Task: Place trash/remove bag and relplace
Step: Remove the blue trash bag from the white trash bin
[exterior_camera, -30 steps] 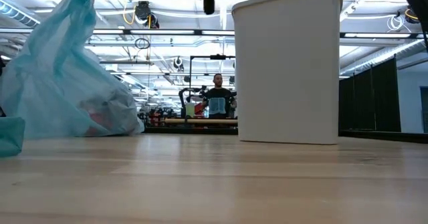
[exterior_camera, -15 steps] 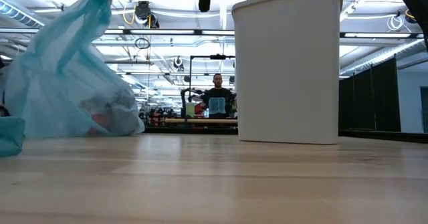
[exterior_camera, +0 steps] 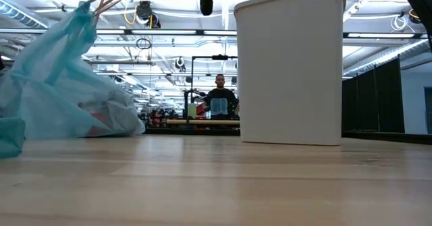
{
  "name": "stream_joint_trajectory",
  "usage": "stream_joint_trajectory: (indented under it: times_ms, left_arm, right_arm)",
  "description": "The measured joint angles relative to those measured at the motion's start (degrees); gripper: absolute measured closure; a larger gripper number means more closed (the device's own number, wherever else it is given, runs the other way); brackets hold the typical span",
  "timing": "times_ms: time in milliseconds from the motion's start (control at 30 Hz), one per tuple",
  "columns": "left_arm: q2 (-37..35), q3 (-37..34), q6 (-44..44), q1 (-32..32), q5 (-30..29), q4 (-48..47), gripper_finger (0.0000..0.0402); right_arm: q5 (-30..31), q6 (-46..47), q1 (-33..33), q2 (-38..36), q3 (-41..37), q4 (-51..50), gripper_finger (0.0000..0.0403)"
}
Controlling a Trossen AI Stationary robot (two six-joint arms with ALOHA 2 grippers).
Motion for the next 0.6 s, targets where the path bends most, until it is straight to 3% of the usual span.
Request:
stream_joint_trajectory:
  times_ms: [167,267,500,600]
  left_arm:
    - [0.0,0.0,0.3,0.0,2.7,1.6,0.0304]
    - [0.2,0.0,2.7,0.0,1.2,1.0,0.0304]
    - [1.1,0.0,1.3,0.0,-21.1,-0.1,0.0304]
    - [1.0,0.0,0.6,0.0,-26.0,-0.1,0.0304]
  right_arm:
    - [-1.6,0.5,-1.1,0.0,0.0,-0.4,0.0264]
    - [-2.3,0.8,-1.9,0.0,0.0,-1.2,0.0264]
    - [-2.5,0.4,-3.0,-0.7,0.0,-4.0,0.0264]
    - [-1.1,-1.7,-3.7,-3.5,0.0,-9.2,0.0264]
